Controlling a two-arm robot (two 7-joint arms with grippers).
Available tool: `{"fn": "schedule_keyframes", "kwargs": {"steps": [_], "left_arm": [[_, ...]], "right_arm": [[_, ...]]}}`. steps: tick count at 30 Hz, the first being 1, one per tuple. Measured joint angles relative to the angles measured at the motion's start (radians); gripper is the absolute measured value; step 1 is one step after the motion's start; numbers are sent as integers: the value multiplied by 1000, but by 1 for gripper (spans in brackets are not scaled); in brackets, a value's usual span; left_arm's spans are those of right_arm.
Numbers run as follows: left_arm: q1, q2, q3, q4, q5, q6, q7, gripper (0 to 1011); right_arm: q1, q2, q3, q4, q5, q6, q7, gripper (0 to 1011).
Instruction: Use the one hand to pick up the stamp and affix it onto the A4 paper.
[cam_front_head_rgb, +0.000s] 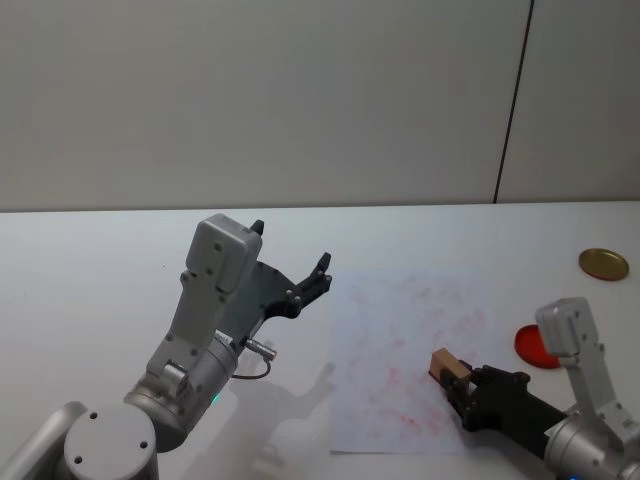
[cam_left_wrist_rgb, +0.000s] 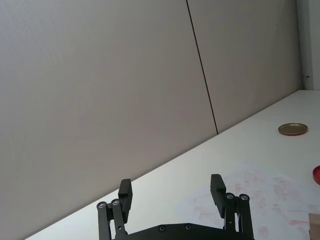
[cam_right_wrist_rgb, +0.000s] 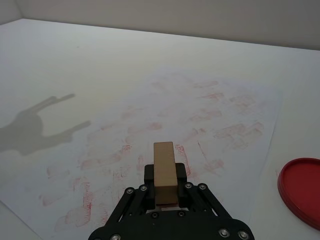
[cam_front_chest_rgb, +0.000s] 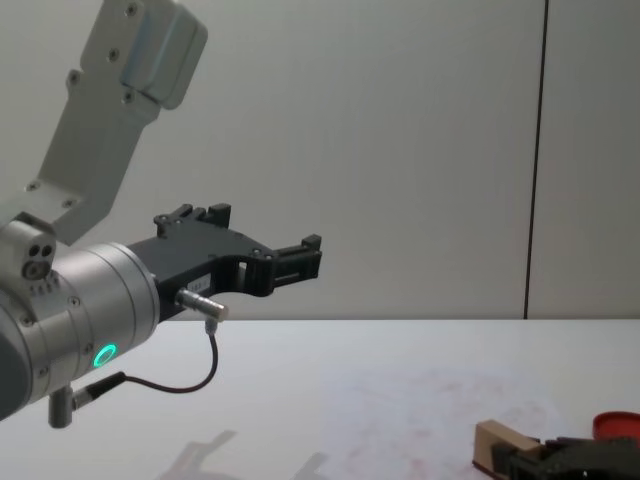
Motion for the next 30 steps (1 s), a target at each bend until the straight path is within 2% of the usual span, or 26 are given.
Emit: {"fn": "schedule_keyframes", "kwargs": {"steps": [7, 13, 23, 30], "left_arm": [[0, 0, 0, 0, 0, 0, 0, 993], [0, 0, 0, 0, 0, 0, 0, 993], [0, 0, 0, 0, 0, 0, 0, 993], [0, 0, 0, 0, 0, 0, 0, 993]], "right_arm": [[-5, 4, -3, -13, -1, -5, 2, 220], [-13, 10, 3, -44, 9, -40, -18, 220], [-39, 38, 34, -116, 27, -95, -107, 220], [-48, 64, 61, -133, 34, -103, -152, 220]]}}
